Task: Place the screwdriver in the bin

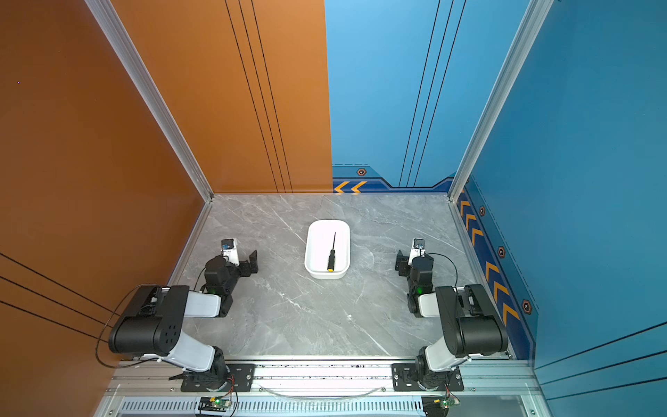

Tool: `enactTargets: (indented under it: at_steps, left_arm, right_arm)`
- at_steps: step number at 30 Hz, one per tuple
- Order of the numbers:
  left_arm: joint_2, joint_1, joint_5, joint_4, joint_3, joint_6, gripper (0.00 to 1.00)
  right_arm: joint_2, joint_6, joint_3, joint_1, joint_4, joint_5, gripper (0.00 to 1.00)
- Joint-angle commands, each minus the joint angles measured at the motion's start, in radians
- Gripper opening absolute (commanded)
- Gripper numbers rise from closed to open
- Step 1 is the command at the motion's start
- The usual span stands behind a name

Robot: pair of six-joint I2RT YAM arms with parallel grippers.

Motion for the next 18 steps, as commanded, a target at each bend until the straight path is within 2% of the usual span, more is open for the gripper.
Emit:
enactTargets:
  at_steps: [1,3,6,12,18]
  left_arm:
    - [0.007,-0.019,-0.066,-0.024,0.04,0.057,0.98]
    - [0.008,-0.015,-0.084,-0.039,0.049,0.047,0.98]
    - [0.01,-0.013,-0.097,-0.051,0.057,0.039,0.98]
    - [0.008,-0.011,-0.158,-0.052,0.055,0.018,0.98]
    - [0.01,-0.014,-0.151,-0.075,0.068,0.024,0.98]
  right_arm:
    - [0.004,-0.001,0.044,-0.019,-0.03,-0.039,0.85]
    - [0.004,0.019,0.06,-0.046,-0.057,-0.076,0.88]
    - [0.005,0.022,0.058,-0.048,-0.052,-0.078,1.0]
    - [0.006,0.022,0.057,-0.046,-0.051,-0.077,1.0]
    - [0.006,0.022,0.059,-0.048,-0.054,-0.078,1.0]
